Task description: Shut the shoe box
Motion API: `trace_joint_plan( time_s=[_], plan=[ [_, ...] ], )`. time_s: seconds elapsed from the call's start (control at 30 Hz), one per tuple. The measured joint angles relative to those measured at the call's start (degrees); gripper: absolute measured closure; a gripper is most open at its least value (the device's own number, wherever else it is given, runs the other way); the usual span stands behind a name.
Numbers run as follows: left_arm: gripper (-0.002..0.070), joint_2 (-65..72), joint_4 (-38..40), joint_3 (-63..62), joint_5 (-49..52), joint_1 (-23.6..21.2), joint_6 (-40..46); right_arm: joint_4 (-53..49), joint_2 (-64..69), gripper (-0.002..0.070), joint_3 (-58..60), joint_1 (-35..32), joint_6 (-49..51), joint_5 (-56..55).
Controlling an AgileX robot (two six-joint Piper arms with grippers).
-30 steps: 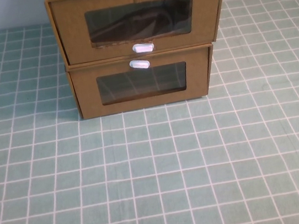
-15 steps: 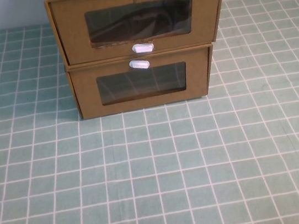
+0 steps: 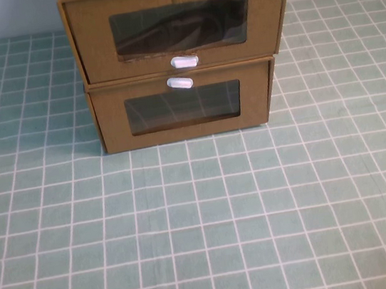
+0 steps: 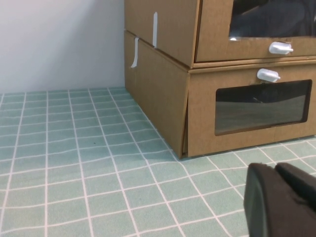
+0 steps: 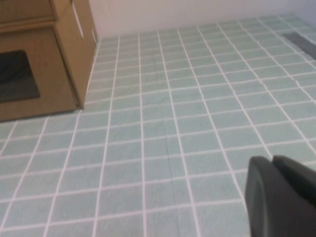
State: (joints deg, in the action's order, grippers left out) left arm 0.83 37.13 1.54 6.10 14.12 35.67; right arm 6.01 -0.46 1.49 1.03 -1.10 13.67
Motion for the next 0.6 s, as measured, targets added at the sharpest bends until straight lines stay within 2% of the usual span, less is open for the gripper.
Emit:
trace_joint_plan(
  time_s=[0.17, 0.6],
  plan=[
    [0.0680, 0.0, 0.0, 0.0, 0.0, 0.0, 0.0, -0.1, 0.0, 0.0688, 0.1, 0.0, -0.1, 6.1],
    [0.0680, 0.0, 0.0, 0.0, 0.0, 0.0, -0.1, -0.1, 0.0, 0.0688, 0.1, 0.0, 0.0, 6.2]
  ],
)
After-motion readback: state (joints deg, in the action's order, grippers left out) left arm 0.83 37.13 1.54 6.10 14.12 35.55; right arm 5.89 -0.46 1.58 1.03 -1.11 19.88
